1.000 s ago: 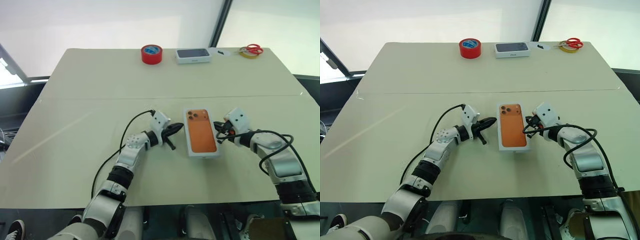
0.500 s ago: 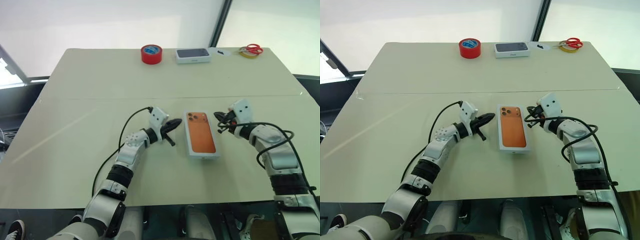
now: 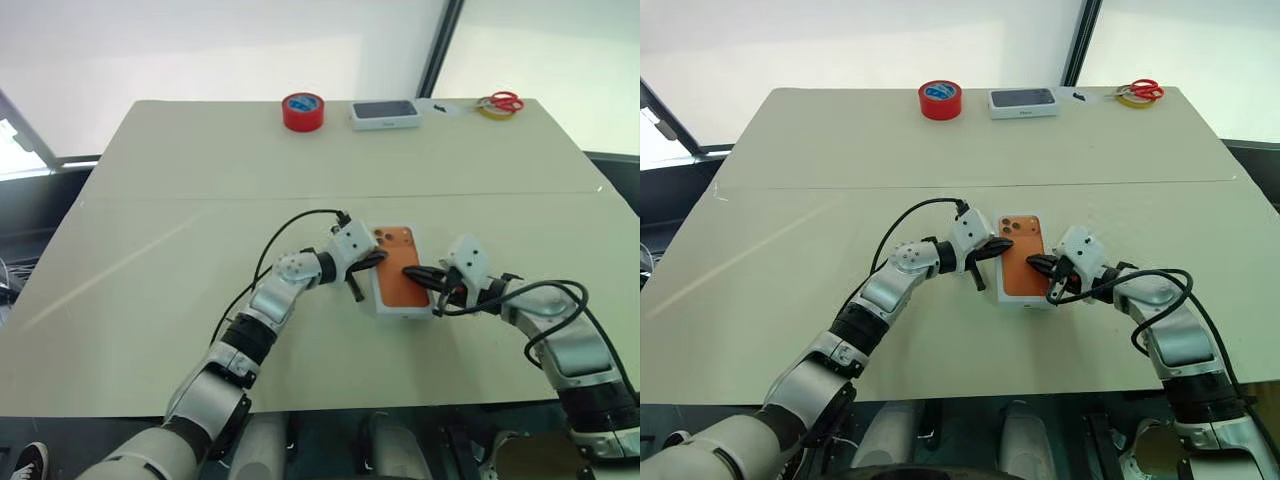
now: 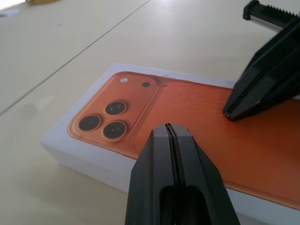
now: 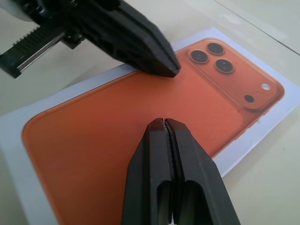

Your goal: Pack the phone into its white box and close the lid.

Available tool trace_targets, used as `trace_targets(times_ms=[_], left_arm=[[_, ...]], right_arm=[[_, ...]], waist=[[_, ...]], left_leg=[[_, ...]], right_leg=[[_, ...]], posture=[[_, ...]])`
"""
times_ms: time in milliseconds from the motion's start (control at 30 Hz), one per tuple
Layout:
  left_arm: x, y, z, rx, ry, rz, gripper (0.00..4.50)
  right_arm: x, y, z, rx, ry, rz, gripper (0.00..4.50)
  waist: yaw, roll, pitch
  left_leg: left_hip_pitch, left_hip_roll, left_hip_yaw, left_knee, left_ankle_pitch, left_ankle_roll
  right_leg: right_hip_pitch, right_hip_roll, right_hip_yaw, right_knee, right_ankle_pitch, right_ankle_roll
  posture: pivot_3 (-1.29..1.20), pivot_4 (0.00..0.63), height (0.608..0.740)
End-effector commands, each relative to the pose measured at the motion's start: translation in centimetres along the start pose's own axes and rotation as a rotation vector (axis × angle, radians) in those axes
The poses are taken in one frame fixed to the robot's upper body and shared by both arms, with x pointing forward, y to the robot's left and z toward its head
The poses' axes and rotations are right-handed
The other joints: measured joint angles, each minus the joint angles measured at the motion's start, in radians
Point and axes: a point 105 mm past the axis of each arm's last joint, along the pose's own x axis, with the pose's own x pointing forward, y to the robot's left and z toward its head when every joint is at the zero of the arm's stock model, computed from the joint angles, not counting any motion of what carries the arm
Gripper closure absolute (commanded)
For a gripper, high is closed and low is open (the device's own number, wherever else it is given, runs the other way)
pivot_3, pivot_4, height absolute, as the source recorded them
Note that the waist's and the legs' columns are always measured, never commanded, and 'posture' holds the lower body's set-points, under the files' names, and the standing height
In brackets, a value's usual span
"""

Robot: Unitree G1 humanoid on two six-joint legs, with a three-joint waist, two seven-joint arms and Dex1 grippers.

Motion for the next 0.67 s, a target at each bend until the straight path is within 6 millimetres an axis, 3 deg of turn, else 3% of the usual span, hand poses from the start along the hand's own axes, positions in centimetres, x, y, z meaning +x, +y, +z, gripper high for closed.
trace_targets(times_ms=[33,167,267,467,667], left_arm=[[-1.6,1.5,0.1,-0.108,-0.049,0.081,3.71],[-5.4,4.0,2.2,-0.098,-0.145,0.161,1.66],[-8.8,5.2,2.4,-0.122,-0.142,0.187,0.18],[-16.2,6.4,2.6,-0.050,-0.109,0.212,0.18],[-21.3,7.2,-0.1,-0.036,0.015,0.288,0.18]], right_arm=[[-0.4,0.3,1.8,0.108,-0.086,0.047,3.69],[-1.0,-1.1,3.2,0.098,-0.145,0.002,1.61],[-2.0,-2.1,3.6,0.063,-0.159,-0.028,0.08],[-5.2,-3.4,4.1,-0.008,-0.125,-0.020,0.08],[-7.3,-5.2,3.3,-0.034,-0.054,-0.045,0.08]], waist=[[0.000,0.000,0.000],[-0.003,0.001,0.001],[0.000,0.001,0.001],[0.001,0.001,0.001],[-0.001,0.001,0.001]], left_leg=[[0.000,0.000,0.000,-0.001,0.000,0.000],[-0.003,0.001,0.000,-0.001,0.000,0.000],[-0.004,0.001,0.001,-0.001,0.000,0.000],[-0.004,0.000,0.001,-0.001,0.000,-0.001],[-0.003,0.000,0.001,-0.002,-0.002,-0.003]], right_leg=[[0.000,0.000,0.000,0.000,0.000,0.000],[-0.003,0.000,0.001,0.002,0.001,0.002],[-0.004,0.000,0.001,0.002,0.001,0.003],[-0.003,-0.002,0.001,0.000,0.000,-0.001],[-0.006,-0.004,0.002,-0.001,0.000,-0.001]], posture=[[0.00,0.150,0.740],[0.00,0.150,0.740],[0.00,0.150,0.740],[0.00,0.150,0.740],[0.00,0.150,0.740]])
